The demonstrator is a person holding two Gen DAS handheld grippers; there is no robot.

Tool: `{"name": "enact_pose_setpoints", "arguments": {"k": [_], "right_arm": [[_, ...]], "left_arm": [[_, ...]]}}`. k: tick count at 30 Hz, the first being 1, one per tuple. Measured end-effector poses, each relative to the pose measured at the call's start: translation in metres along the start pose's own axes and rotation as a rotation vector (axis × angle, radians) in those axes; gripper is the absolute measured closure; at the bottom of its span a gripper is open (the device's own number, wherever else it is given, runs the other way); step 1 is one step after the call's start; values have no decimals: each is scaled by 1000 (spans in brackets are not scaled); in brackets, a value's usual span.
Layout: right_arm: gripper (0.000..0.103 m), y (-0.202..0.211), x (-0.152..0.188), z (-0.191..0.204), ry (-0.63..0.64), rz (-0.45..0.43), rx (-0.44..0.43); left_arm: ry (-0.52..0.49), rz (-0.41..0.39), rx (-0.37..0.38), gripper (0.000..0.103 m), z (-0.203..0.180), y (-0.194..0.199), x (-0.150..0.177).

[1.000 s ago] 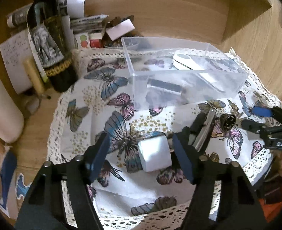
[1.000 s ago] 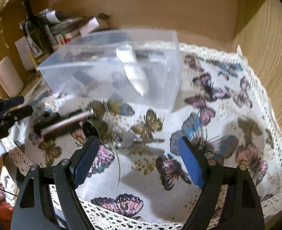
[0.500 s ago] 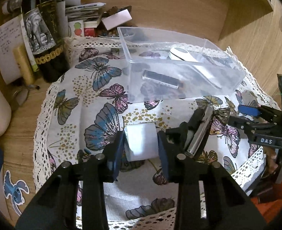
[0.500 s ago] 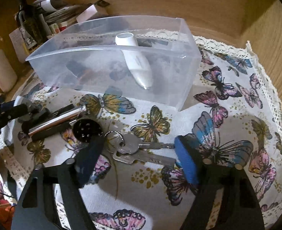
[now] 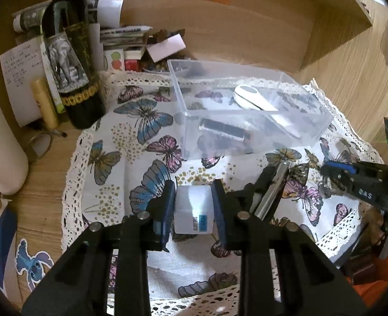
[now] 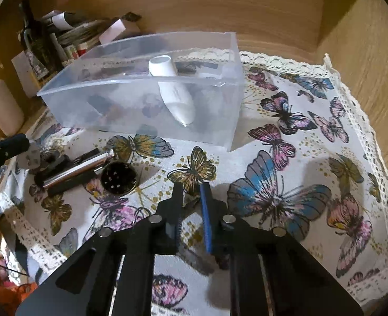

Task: Organize rigid objects
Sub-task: 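Grasp the small white cube charger with the left tool, then grasp the silver keys with the right tool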

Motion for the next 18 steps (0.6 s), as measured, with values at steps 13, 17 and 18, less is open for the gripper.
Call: {"name": "enact_pose_setpoints", "arguments": {"k": [13, 17, 18], "right_arm": [[39, -1, 23, 9, 40, 26, -14], [39, -2, 23, 11, 44, 18, -11], [39, -2, 23, 12, 46, 18, -13]], "left_arm": [[-23, -21, 16, 75, -12, 8, -2], [-29, -22, 14, 75, -15, 9, -1], [-27, -22, 15, 75, -15, 9, -1]]}}
Point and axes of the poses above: each gripper's, at about its wrist camera, not at the fingertips, and y roughly against the way its jaws point, z to its left, x to its underside, the point moved 4 cm from there along -y, roughly the way its jaws point, and after that the axes turned 5 degrees about -x, right-handed, at the moved point
